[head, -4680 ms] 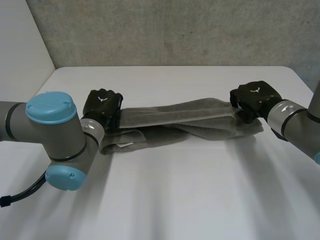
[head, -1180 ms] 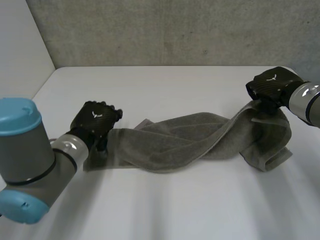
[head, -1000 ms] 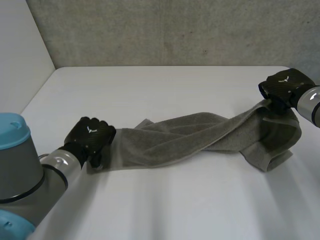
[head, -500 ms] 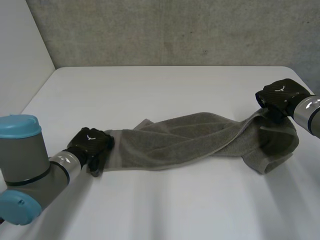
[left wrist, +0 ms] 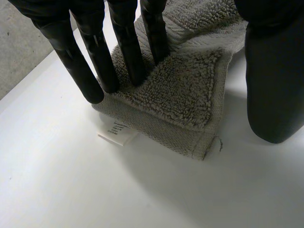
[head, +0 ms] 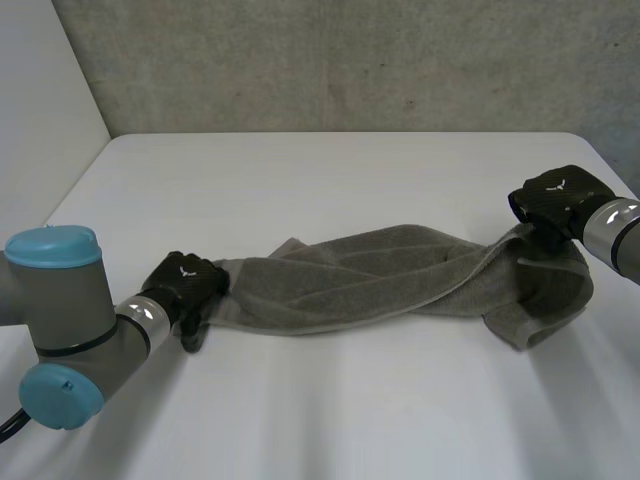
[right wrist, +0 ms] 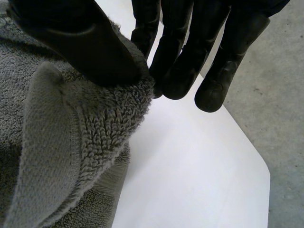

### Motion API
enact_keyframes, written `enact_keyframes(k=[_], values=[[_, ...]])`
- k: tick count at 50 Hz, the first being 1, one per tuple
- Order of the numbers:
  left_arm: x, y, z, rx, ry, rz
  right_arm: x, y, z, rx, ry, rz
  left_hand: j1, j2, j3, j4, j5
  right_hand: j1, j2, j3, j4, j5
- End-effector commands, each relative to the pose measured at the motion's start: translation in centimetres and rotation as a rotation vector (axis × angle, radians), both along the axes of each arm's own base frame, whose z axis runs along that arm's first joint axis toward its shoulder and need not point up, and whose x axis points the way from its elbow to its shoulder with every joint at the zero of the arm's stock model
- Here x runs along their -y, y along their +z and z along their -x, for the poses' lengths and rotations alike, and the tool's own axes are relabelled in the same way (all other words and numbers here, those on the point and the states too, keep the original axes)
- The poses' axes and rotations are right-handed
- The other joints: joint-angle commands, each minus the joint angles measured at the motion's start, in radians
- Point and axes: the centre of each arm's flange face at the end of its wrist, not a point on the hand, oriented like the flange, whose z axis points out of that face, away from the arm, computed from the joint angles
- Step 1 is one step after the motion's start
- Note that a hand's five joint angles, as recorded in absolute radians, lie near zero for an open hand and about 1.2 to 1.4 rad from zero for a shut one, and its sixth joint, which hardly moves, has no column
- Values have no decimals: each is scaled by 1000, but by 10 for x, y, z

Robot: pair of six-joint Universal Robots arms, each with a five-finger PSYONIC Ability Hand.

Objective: Fold the towel.

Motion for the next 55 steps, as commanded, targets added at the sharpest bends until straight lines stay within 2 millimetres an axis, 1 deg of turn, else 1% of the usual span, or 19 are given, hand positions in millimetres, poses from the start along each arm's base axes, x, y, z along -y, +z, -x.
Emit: enact_keyframes(k=[1, 7, 12, 22, 28, 30, 31, 33, 34, 36, 37, 39, 45, 48, 51, 52, 53, 54, 55], values=[[1, 2, 1, -4, -1, 6, -1, -3, 0, -3, 2, -10, 4, 4, 3, 5, -117, 60, 70, 56, 52, 44], [3, 4, 2, -8, -2, 16, -1, -7, -3, -4, 9, -21, 7, 7, 6, 8, -114, 60, 70, 56, 52, 44], [5, 7, 5, -12, -6, 28, -2, -9, -4, -6, 12, -26, 60, 60, 59, 61, -62, 60, 70, 56, 52, 44], [9, 7, 8, -19, -10, 35, -3, -14, -4, -10, 14, -42, 87, 87, 86, 88, -35, 60, 70, 56, 52, 44], [12, 7, 9, -22, -9, 40, -3, -15, -5, -10, 16, -45, 154, 154, 153, 155, 33, 60, 70, 56, 52, 44], [12, 7, 9, -24, -10, 39, -4, -17, -7, -10, 22, -48, 239, 239, 238, 240, 117, 60, 70, 56, 52, 44], [12, 7, 9, -24, -10, 39, -4, -17, -7, -10, 22, -48, 239, 239, 238, 240, 118, 60, 70, 56, 52, 44], [13, 8, 10, -28, -12, 44, -4, -17, -7, -11, 24, -50, 347, 347, 346, 348, 226, 60, 70, 56, 52, 44], [13, 8, 11, -28, -12, 44, -4, -17, -7, -11, 24, -50, 348, 348, 347, 349, 226, 60, 70, 56, 52, 44], [13, 9, 13, -32, -18, 52, -4, -17, -7, -11, 22, -50, 511, 511, 510, 512, 390, 60, 70, 56, 52, 44], [13, 9, 13, -32, -18, 52, -4, -17, -7, -11, 22, -50, 512, 512, 511, 513, 391, 60, 70, 56, 52, 44], [15, 9, 14, -37, -19, 66, -3, -16, -7, -11, 21, -47, 664, 664, 663, 665, 542, 60, 70, 56, 52, 44], [17, 11, 16, -50, -17, 80, -2, -15, -5, -9, 15, -41, 665, 665, 664, 666, 543, 60, 70, 56, 52, 44], [18, 16, 16, -63, -12, 88, -1, -14, -4, -7, 12, -37, 665, 665, 664, 666, 543, 60, 70, 56, 52, 44], [18, 22, 17, -75, -12, 101, 0, -9, -4, -1, 11, -25, 665, 665, 664, 666, 543, 60, 70, 56, 52, 44], [17, 28, 17, -79, -9, 114, 0, -3, -4, 1, 8, -14, 665, 665, 664, 666, 543, 60, 70, 56, 52, 44], [17, 40, 16, -88, -7, 142, -2, 9, -3, 4, 2, 16, 665, 665, 664, 666, 543, 60, 70, 56, 52, 44], [17, 40, 16, -88, -7, 142, -2, 9, -3, 4, 2, 17, 665, 665, 664, 666, 543, 60, 70, 56, 52, 44], [16, 58, 14, -103, -4, 186, -5, 27, -2, 14, -3, 63, 665, 665, 664, 666, 543, 60, 70, 56, 52, 44]])
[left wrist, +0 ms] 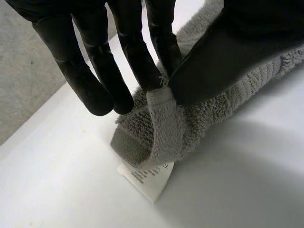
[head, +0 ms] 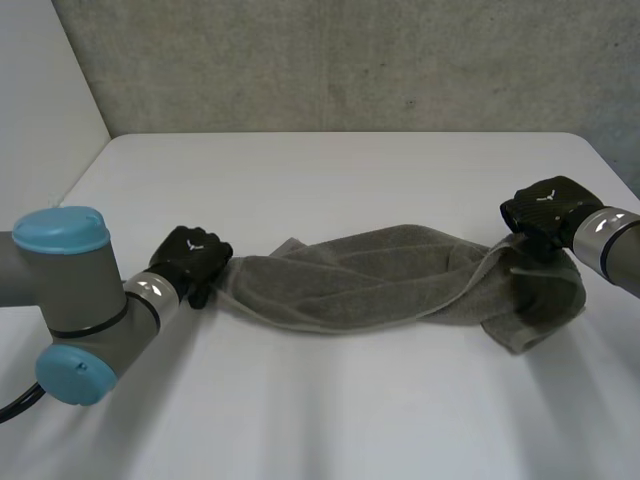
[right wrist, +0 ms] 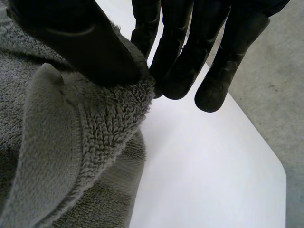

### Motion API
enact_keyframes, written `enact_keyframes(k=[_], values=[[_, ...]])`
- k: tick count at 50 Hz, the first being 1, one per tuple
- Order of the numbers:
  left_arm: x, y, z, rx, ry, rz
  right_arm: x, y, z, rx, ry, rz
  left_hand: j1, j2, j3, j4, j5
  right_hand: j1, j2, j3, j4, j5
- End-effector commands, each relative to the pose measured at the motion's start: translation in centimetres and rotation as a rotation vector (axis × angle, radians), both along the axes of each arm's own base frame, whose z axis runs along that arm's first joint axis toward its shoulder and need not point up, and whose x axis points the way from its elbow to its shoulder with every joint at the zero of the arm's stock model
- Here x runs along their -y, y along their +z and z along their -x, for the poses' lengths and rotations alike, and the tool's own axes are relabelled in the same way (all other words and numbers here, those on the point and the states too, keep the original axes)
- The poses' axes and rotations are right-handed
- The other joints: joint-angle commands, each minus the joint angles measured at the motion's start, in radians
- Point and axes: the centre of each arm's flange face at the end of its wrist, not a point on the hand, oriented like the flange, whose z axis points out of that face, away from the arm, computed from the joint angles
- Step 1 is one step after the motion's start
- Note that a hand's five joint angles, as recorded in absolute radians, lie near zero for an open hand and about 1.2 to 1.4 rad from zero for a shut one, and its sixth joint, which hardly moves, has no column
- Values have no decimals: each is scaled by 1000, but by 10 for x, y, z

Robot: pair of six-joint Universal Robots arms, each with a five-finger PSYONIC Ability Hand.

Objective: Fold the towel.

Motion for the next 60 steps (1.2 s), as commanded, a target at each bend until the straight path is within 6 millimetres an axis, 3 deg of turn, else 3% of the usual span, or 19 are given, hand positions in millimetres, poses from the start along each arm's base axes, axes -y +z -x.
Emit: enact_keyframes(k=[1, 3, 4, 6, 13, 18, 21, 28, 35, 40, 44, 45, 46, 47, 48, 50, 52, 57, 60], values=[[-1, 40, -2, -39, 10, 92, -5, 38, 3, 18, -15, 94, -77, -120, -147, -129, -290, 60, 70, 56, 52, 44], [-5, 77, -6, -88, 22, 177, -16, 71, 7, 26, -22, 169, -77, -120, -147, -129, -290, 60, 70, 56, 52, 44], [-5, 77, -6, -88, 22, 177, -16, 72, 7, 26, -22, 170, -77, -120, -147, -129, -290, 60, 70, 56, 52, 44], [-9, 112, -10, -171, 39, 243, -29, 93, 11, 25, -27, 189, -77, -120, -147, -129, -290, 60, 70, 56, 52, 44], [-18, 152, -18, -257, 52, 308, -49, 106, 17, 2, -1, 77, -77, -120, -147, -129, -290, 60, 70, 56, 52, 44], [-23, 139, -17, -229, 51, 225, -57, 96, 25, -92, 41, -20, -77, -120, -147, -129, -290, 60, 70, 56, 52, 44], [-14, 112, -15, -195, 60, 136, -52, 80, 24, -140, 70, -72, -77, -120, -147, -129, -290, 60, 70, 56, 52, 44], [21, 64, 0, -59, 32, 98, -20, 44, 20, -152, 74, -142, -77, -120, -147, -129, -290, 60, 70, 56, 52, 44], [53, 62, 11, -38, 12, 196, 7, 31, -11, -135, 111, -44, -77, -120, -147, -129, -290, 60, 70, 56, 52, 44], [75, 90, 29, -101, -7, 387, 42, 47, -30, -95, 84, 217, -77, -120, -147, -129, -290, 60, 70, 56, 52, 44], [94, 149, 37, -250, 39, 642, 68, 96, -55, 26, 81, 648, -77, -120, -147, -129, -290, 60, 70, 56, 52, 44], [97, 173, 35, -342, 67, 712, 68, 96, -55, 27, 81, 650, -77, -120, -147, -129, -290, 60, 70, 56, 52, 44], [97, 173, 35, -343, 67, 713, 72, 117, -57, 83, 67, 795, -77, -120, -147, -129, -290, 60, 70, 56, 52, 44], [96, 201, 29, -440, 94, 777, 68, 142, -59, 149, 60, 919, -77, -120, -147, -129, -290, 60, 70, 56, 52, 44], [96, 201, 29, -441, 94, 778, 68, 142, -59, 150, 60, 920, -77, -120, -147, -129, -290, 60, 70, 56, 52, 44], [91, 245, 14, -597, 129, 850, 47, 182, -54, 241, 58, 1033, -77, -120, -147, -129, -290, 60, 70, 56, 52, 44], [91, 255, 7, -640, 136, 855, 42, 190, -50, 265, 59, 1030, -77, -120, -147, -129, -290, 60, 70, 56, 52, 44], [93, 247, -2, -621, 153, 794, 39, 162, -50, 258, 83, 827, -77, -120, -147, -129, -290, 60, 70, 56, 52, 44], [91, 223, 0, -577, 131, 699, 30, 136, -52, 221, 117, 647, -77, -120, -147, -129, -290, 60, 70, 56, 52, 44]])
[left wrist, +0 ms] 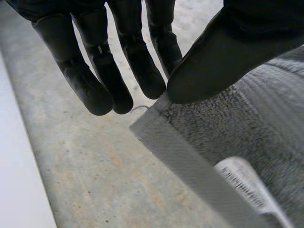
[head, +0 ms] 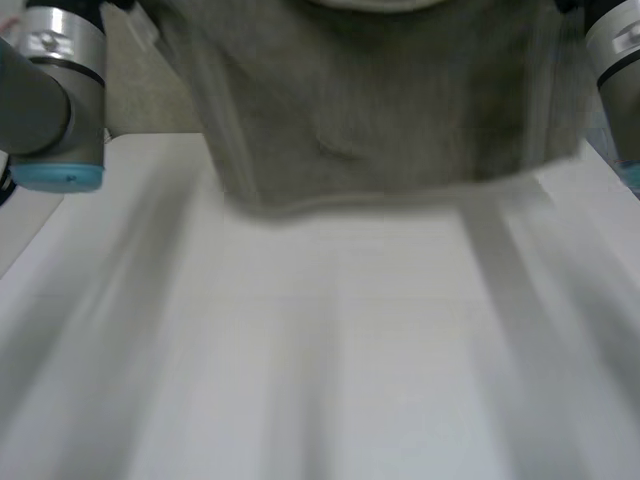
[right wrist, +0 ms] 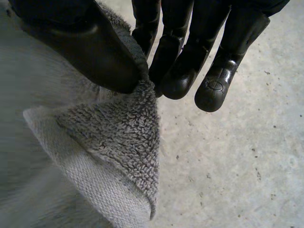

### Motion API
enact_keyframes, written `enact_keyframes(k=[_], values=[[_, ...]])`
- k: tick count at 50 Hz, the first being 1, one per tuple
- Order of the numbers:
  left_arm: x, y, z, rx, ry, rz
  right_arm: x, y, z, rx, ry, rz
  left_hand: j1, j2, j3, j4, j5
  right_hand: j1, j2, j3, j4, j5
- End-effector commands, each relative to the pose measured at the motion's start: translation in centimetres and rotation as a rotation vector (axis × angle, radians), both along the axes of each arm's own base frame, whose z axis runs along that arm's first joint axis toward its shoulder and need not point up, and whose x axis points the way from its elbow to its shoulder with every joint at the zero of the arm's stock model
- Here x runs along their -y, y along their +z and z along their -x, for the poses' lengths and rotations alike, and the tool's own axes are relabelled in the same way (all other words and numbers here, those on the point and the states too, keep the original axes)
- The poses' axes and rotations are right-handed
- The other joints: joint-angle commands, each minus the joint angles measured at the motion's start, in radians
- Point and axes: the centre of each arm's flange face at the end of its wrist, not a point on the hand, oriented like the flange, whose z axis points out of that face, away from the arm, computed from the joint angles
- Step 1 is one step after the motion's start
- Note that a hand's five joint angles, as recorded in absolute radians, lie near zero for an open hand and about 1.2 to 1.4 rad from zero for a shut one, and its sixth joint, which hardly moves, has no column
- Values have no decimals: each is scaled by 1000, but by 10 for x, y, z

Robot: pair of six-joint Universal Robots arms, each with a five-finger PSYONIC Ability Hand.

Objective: Fold the towel.

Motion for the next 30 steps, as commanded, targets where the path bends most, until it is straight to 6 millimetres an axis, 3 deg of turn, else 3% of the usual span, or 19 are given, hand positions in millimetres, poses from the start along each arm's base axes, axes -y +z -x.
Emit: enact_keyframes(k=[1, 2, 4, 7, 9, 10, 12, 13, 15, 18, 20, 23, 30], values=[[-4, -46, -4, 75, -58, -195, -20, -56, 1, -105, 71, -402, -77, -125, -154, -129, -298, 60, 70, 56, 50, 44], [-4, -47, -4, 75, -58, -195, -20, -57, 1, -105, 72, -403, -77, -125, -154, -129, -298, 60, 70, 56, 50, 44], [-14, -85, -2, 132, -100, -306, -30, -82, 3, -145, 82, -547, -77, -125, -154, -129, -298, 60, 70, 56, 50, 44], [-21, -102, -2, 158, -115, -357, -35, -95, 5, -169, 78, -609, -77, -125, -154, -129, -298, 60, 70, 56, 50, 44], [-37, -132, -5, 207, -134, -451, -43, -122, 8, -231, 70, -693, -77, -125, -154, -129, -298, 60, 70, 56, 50, 44], [-37, -133, -5, 207, -134, -451, -43, -122, 8, -231, 70, -693, -77, -125, -154, -129, -298, 60, 70, 56, 50, 44], [-54, -162, -11, 264, -136, -539, -53, -148, 11, -292, 62, -763, -77, -125, -154, -129, -298, 60, 70, 56, 50, 44], [-54, -162, -11, 264, -136, -540, -53, -149, 11, -292, 62, -763, -77, -125, -154, -129, -298, 60, 70, 56, 50, 44], [-70, -185, -23, 322, -110, -609, -61, -176, 21, -327, 48, -847, -77, -125, -154, -129, -298, 60, 70, 56, 50, 44], [-78, -192, -29, 350, -95, -634, -63, -190, 27, -333, 37, -898, -77, -125, -154, -129, -298, 60, 70, 56, 50, 44], [-91, -203, -40, 394, -65, -671, -68, -217, 34, -345, 36, -989, -77, -125, -154, -129, -298, 60, 70, 56, 50, 44], [-100, -209, -46, 413, -52, -694, -69, -229, 40, -344, 16, -1035, -77, -125, -154, -129, -298, 60, 70, 56, 50, 44], [-106, -202, -52, 406, -36, -680, -63, -222, 64, -294, -56, -1046, -77, -125, -154, -129, -298, 60, 70, 56, 50, 44]])
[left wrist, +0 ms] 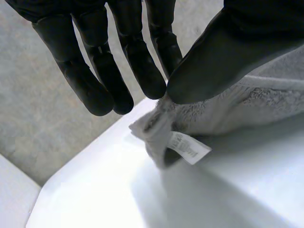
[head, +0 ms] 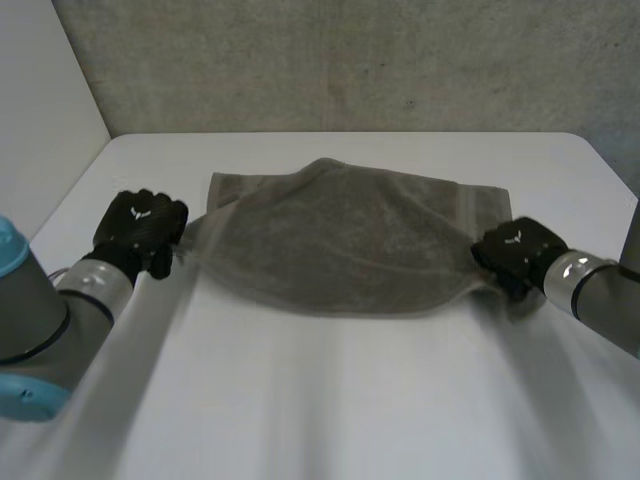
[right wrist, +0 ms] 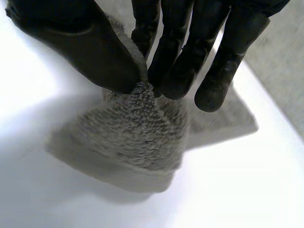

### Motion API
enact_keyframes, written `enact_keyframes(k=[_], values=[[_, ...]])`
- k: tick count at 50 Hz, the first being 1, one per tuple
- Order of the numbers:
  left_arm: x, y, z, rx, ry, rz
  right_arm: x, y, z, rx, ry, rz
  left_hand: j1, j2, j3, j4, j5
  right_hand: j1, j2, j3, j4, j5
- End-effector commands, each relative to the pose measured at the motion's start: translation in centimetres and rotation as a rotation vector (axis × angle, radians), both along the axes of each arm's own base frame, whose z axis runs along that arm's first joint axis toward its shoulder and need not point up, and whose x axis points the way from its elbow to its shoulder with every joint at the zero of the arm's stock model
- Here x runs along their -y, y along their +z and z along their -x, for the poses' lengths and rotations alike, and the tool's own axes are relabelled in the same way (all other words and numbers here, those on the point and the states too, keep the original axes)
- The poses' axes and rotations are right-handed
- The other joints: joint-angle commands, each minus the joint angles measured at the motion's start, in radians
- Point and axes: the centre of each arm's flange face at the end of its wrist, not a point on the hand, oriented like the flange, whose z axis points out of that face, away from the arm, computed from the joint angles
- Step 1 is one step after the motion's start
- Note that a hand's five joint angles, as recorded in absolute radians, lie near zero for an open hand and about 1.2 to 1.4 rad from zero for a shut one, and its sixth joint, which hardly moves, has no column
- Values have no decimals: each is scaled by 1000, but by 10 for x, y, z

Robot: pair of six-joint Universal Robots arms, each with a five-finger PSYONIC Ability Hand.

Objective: Fold the towel.

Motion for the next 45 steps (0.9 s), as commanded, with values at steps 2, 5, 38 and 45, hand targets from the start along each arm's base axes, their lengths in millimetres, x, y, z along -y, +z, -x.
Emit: enact_keyframes(k=[2, 5, 38, 45], values=[[-6, 6, -7, 4, 20, 15, 4, 8, 25, 9, -87, 5, -77, -130, -156, -129, -298, 60, 70, 56, 50, 44], [-7, 6, -7, 3, 18, 13, 0, 6, 29, 10, -94, -14, -77, -130, -156, -129, -298, 60, 70, 56, 50, 44], [-5, 2, -8, -5, 26, 2, -54, -21, 26, 65, -14, 6, -77, -130, -156, -129, -298, -802, -792, -806, -813, -819], [-6, 2, -7, -5, 23, 0, -55, -27, 26, 71, -8, 0, -77, -130, -156, -129, -298, -708, -698, -712, -719, -724]])
